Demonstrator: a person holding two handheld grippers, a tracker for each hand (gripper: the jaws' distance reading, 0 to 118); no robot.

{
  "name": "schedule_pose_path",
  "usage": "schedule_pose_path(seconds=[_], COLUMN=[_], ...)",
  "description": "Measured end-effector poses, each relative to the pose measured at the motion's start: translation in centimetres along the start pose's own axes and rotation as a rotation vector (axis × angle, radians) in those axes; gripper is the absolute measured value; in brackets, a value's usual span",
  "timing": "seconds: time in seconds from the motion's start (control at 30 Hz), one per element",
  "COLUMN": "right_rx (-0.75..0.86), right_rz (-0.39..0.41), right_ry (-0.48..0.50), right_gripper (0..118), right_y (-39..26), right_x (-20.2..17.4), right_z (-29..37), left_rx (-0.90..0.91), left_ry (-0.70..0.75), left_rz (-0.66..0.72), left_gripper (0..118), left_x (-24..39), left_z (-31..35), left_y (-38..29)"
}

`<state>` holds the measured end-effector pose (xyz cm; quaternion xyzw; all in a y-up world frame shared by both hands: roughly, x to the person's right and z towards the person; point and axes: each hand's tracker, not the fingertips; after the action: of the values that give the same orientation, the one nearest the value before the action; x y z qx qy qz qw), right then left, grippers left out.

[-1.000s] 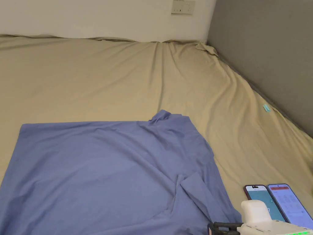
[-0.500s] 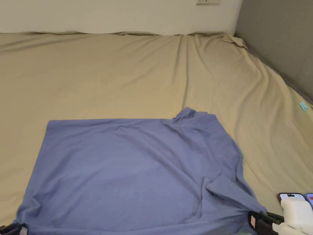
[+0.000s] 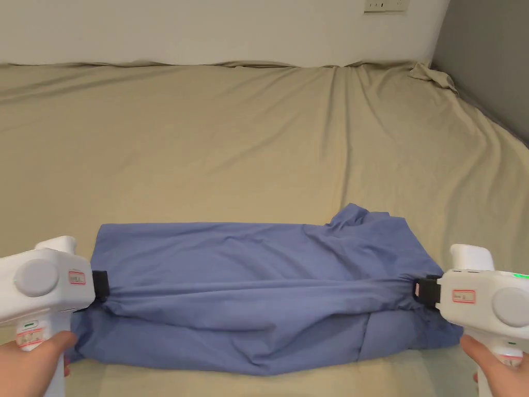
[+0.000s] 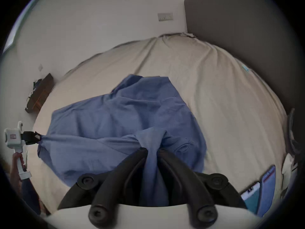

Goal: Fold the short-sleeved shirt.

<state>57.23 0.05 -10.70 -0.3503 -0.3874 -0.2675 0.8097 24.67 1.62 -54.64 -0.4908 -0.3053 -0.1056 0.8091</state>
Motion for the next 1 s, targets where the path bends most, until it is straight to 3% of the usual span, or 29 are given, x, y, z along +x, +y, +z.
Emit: schedule_pose_path(seconds=[0.2, 0.23, 0.27, 0.3, 0.33, 0.57, 0.6, 0.63, 0.67, 0.7, 0.73, 0.77, 0.9, 1.0], right_rx=[-0.044, -0.039, -0.028, -0.028, -0.05, 0.115, 0.142, 0.18, 0.192, 0.197, 0.236, 0.239, 0.219, 0.224], right_rz=[0.086, 0.098, 0.113, 0.12, 0.125, 0.15, 0.151, 0.164, 0.212, 0.232, 0.239, 0.256, 0.213, 0.207], right_ry=[-0.056, -0.056, -0.057, -0.069, -0.081, 0.013, 0.031, 0.038, 0.047, 0.024, -0.035, 0.022, 0.075, 0.095], right_gripper=[7, 22, 79, 112, 117, 115, 113, 100, 37, 2, 2, 2, 2, 2], right_y=[0.4, 0.3, 0.2, 0.1, -0.1, -5.3, -6.5, -8.0, -9.2, -10.4, -12.1, -13.2, -15.0, -15.2], right_x=[-0.8, -1.0, -0.9, -1.1, -1.2, -2.2, -2.5, -2.9, -3.3, -3.9, -4.5, -4.8, -5.2, -5.2], right_z=[-2.6, -2.4, -2.1, -1.9, -1.5, 9.6, 11.2, 13.1, 14.4, 15.1, 16.5, 17.3, 19.1, 19.6], left_rx=[-0.031, -0.03, -0.017, 0.016, 0.047, 0.367, 0.473, 0.557, 0.558, 0.574, 0.54, 0.481, 0.463, 0.446], left_ry=[0.018, 0.012, 0.003, 0.021, 0.047, 0.031, 0.011, -0.027, -0.004, 0.01, 0.018, -0.051, 0.054, 0.0], left_rz=[-0.043, -0.043, -0.043, -0.045, -0.058, -0.13, -0.161, -0.202, -0.185, -0.136, -0.108, -0.1, -0.175, -0.174], left_gripper=[6, 16, 61, 92, 95, 95, 86, 61, 2, 0, 0, 0, 0, 0], left_x=[0.0, -0.2, -0.4, -0.7, -0.9, -3.1, -3.3, -3.4, -3.2, -3.7, -4.2, -4.5, -4.3, -3.7], left_z=[-2.4, -2.1, -1.8, -1.1, -0.1, 13.0, 15.5, 17.7, 18.9, 19.8, 20.7, 21.1, 20.8, 19.8], left_y=[-0.6, -0.6, -0.8, -1.2, -1.8, -11.1, -13.7, -16.0, -17.3, -18.7, -19.6, -20.5, -21.1, -19.7])
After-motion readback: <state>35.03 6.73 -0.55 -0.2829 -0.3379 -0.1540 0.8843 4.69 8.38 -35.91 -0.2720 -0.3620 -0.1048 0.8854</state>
